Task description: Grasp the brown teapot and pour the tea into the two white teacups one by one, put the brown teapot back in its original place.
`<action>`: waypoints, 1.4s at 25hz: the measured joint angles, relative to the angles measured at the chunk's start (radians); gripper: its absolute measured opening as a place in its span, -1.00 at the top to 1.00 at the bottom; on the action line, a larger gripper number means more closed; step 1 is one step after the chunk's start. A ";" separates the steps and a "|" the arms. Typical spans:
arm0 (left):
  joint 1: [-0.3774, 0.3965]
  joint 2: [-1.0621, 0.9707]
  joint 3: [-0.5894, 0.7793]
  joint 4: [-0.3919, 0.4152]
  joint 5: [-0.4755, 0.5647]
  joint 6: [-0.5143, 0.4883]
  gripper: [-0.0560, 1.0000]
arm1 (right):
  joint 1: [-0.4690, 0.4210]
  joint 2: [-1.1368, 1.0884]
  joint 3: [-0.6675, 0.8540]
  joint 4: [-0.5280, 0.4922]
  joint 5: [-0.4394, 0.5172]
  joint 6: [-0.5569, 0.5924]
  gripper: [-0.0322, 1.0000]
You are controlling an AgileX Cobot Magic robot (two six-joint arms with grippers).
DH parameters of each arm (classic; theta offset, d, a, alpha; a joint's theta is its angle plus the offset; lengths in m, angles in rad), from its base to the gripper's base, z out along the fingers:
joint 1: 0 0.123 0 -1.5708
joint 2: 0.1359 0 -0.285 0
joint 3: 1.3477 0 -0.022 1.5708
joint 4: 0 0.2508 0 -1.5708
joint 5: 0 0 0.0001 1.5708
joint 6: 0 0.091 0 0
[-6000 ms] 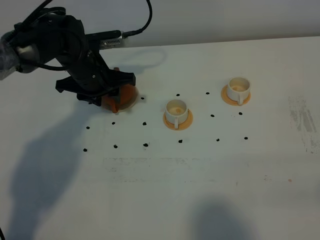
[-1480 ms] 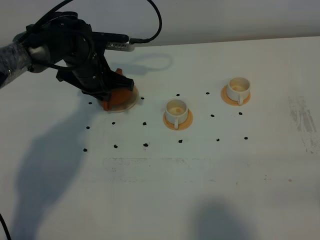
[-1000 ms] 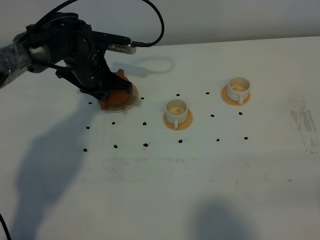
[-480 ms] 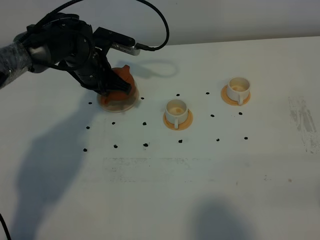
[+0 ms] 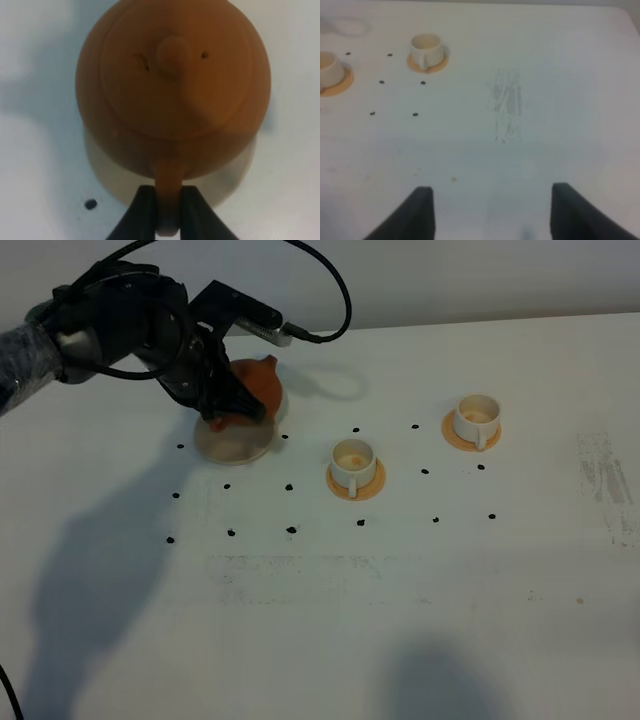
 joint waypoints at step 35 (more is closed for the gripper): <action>-0.001 -0.028 0.000 -0.327 -0.060 0.572 0.70 | 0.000 0.000 0.000 0.000 0.000 0.000 -0.06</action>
